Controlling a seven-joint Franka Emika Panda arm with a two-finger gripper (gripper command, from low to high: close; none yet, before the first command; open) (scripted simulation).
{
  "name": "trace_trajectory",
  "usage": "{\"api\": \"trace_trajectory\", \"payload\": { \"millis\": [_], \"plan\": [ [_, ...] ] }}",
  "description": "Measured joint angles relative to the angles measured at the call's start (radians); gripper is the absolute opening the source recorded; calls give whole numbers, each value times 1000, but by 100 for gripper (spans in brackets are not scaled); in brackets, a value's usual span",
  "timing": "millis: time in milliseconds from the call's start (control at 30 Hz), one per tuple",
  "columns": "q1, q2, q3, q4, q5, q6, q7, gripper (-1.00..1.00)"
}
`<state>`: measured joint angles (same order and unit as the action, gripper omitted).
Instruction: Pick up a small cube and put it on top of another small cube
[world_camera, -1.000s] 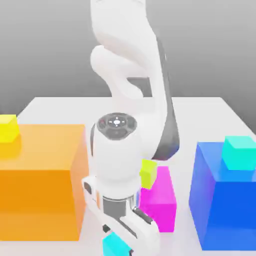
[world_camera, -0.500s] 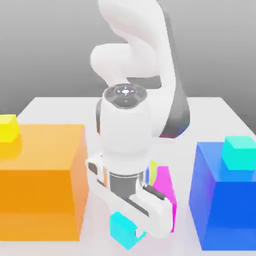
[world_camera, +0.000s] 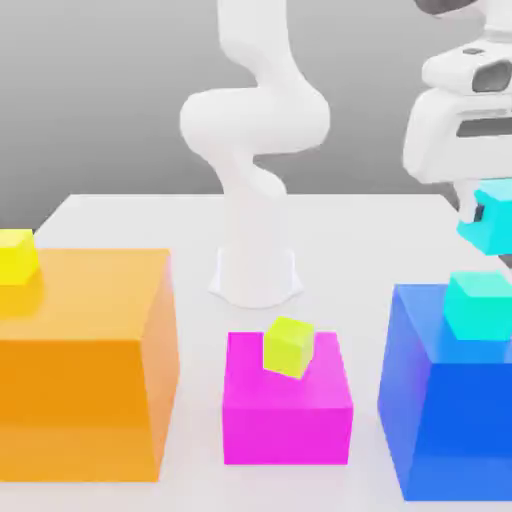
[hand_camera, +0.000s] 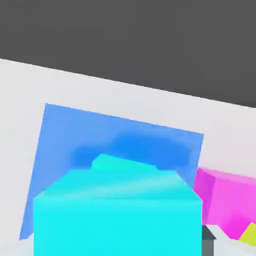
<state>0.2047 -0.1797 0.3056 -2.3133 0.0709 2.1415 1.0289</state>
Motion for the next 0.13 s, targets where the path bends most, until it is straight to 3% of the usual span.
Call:
{"api": "trace_trajectory", "payload": {
  "millis": [33, 133],
  "plan": [
    [0, 9, 3, -16, -2, 25, 1, 100],
    [0, 9, 3, -16, -2, 25, 1, 100]
  ]
}}
